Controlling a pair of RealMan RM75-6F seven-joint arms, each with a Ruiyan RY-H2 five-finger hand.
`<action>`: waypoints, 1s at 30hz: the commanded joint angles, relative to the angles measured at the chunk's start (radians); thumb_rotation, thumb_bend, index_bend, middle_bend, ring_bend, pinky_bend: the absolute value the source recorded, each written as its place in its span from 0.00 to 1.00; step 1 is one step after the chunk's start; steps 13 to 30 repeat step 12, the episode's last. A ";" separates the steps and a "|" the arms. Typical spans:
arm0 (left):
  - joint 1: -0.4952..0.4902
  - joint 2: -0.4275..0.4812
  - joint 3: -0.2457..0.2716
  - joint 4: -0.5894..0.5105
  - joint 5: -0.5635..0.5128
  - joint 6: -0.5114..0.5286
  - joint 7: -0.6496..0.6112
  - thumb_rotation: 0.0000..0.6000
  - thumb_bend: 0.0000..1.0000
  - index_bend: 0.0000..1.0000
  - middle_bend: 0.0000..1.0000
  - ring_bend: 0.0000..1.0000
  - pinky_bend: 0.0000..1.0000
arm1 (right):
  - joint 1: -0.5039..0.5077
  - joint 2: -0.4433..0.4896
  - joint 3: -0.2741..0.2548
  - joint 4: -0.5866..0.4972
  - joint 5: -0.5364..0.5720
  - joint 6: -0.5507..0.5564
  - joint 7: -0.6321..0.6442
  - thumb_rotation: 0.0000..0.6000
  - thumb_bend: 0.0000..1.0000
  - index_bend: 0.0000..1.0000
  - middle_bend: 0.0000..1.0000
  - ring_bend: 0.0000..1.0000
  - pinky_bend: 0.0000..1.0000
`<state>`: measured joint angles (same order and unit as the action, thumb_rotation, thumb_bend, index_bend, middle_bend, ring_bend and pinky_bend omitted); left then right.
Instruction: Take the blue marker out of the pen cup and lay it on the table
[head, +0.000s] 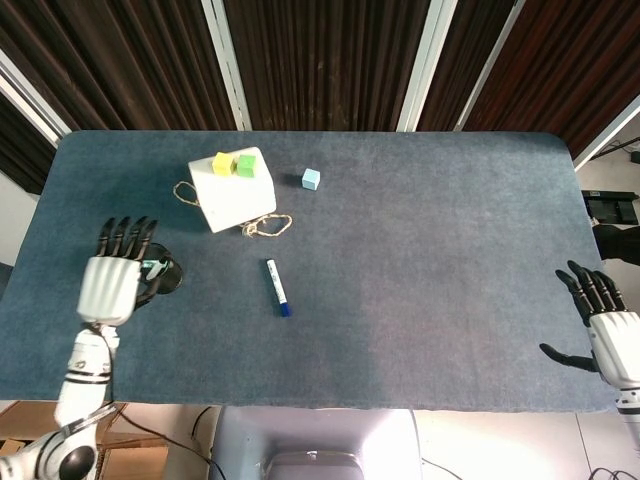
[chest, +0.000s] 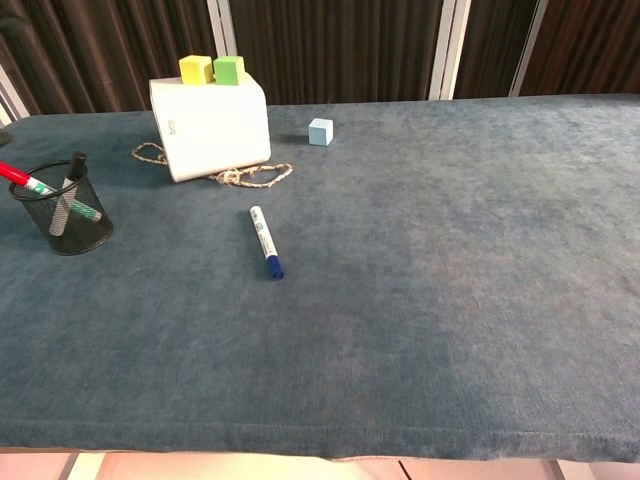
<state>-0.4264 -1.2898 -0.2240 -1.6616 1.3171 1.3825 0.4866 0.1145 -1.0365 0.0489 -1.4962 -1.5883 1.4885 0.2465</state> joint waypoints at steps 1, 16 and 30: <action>0.146 0.127 0.108 0.046 0.067 0.084 -0.204 1.00 0.27 0.08 0.10 0.05 0.02 | 0.008 -0.008 -0.003 0.008 -0.007 -0.007 0.006 1.00 0.13 0.04 0.09 0.00 0.14; 0.380 0.122 0.233 0.146 0.150 0.291 -0.435 1.00 0.27 0.09 0.12 0.06 0.02 | 0.008 -0.037 -0.012 0.009 -0.032 0.011 -0.015 1.00 0.13 0.04 0.09 0.00 0.14; 0.380 0.122 0.233 0.146 0.150 0.291 -0.435 1.00 0.27 0.09 0.12 0.06 0.02 | 0.008 -0.037 -0.012 0.009 -0.032 0.011 -0.015 1.00 0.13 0.04 0.09 0.00 0.14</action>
